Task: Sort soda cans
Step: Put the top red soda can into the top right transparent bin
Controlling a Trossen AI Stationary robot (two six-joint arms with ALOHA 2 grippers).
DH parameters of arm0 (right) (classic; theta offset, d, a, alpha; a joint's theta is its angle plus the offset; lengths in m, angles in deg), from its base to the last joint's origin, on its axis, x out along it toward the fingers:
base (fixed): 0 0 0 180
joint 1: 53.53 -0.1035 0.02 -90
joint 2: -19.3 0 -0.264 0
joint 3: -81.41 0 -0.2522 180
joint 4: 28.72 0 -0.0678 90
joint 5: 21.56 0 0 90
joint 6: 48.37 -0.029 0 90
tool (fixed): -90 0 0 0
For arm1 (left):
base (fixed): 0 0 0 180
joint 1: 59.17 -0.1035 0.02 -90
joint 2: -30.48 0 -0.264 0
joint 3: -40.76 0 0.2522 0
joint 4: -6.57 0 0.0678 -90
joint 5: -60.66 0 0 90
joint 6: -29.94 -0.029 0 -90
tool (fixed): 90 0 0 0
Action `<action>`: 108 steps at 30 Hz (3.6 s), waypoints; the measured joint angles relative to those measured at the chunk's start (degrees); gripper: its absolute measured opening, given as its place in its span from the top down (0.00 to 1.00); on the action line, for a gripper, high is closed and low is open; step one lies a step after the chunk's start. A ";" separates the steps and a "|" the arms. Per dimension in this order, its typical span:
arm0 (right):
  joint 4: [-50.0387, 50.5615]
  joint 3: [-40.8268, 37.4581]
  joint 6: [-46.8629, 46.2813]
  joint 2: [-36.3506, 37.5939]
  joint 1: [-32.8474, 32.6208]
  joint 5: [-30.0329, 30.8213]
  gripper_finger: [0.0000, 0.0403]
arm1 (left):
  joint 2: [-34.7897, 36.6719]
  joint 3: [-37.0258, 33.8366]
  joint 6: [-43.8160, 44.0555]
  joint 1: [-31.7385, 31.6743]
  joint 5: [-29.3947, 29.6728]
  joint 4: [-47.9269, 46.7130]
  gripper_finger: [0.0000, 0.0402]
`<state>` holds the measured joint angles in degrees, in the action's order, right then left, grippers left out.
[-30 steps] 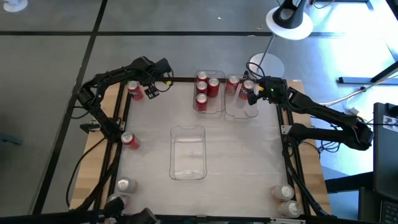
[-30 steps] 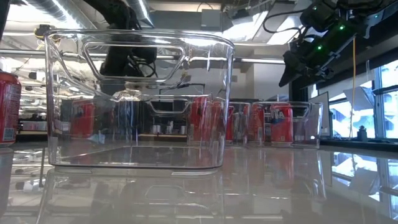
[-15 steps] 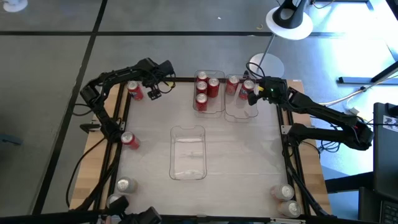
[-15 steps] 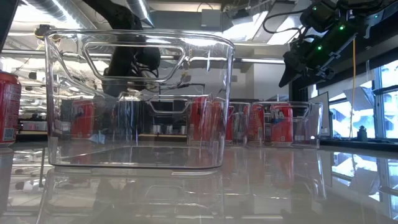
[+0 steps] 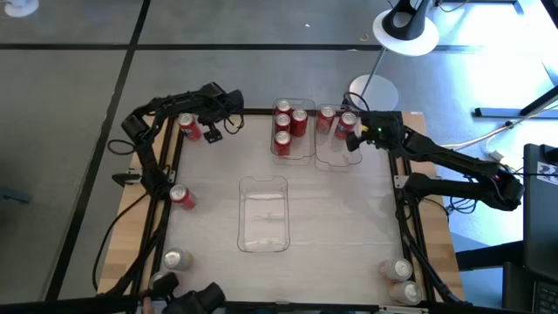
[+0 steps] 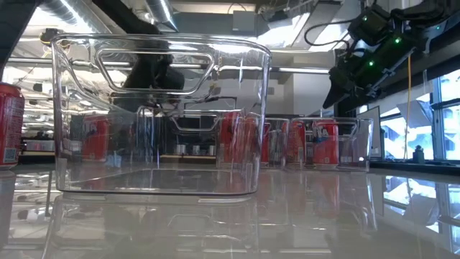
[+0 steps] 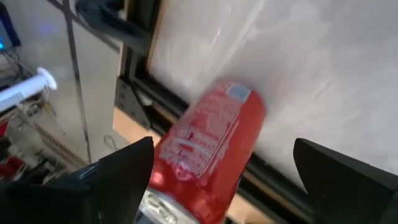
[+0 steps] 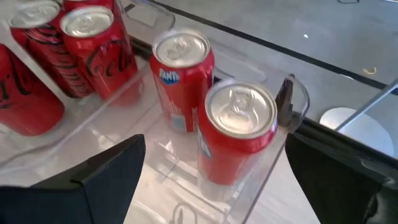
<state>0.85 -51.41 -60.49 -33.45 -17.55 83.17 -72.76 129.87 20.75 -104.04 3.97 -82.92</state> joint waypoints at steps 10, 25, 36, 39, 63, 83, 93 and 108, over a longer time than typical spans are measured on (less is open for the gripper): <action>-2.49 -3.42 -0.22 -0.01 -0.02 -0.47 0.04 | -1.60 0.00 -1.75 -5.22 1.05 -1.97 0.08; -2.93 -3.42 -0.20 -0.01 0.00 -1.35 0.04 | -1.58 0.00 -5.30 -7.98 -0.76 -6.92 0.08; -2.91 -3.42 -0.10 -0.01 -0.01 -1.36 0.04 | -1.49 0.02 -5.81 -7.89 -0.71 -8.26 0.27; -2.88 -3.42 -0.04 -0.02 0.00 -1.35 0.04 | -1.48 0.02 -5.81 -7.66 -0.70 -8.40 0.27; -10.44 -2.64 -1.01 1.69 -0.02 -14.07 0.04 | 14.97 18.85 1.31 16.31 -8.28 -10.72 0.27; -29.62 0.89 1.01 3.78 -21.04 -17.60 0.26 | 18.49 11.62 2.02 33.36 -25.30 30.19 0.27; -35.17 0.89 0.81 -1.70 -25.51 -16.77 0.72 | 18.38 1.32 4.58 37.24 -27.50 48.77 0.28; -39.70 0.89 1.69 -11.85 -26.23 -17.54 0.98 | 18.38 -1.11 6.24 37.71 -27.22 52.83 0.28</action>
<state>-38.85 -50.52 -58.79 -45.30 -43.77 65.63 -54.38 128.76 26.99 -66.33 -23.25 -30.08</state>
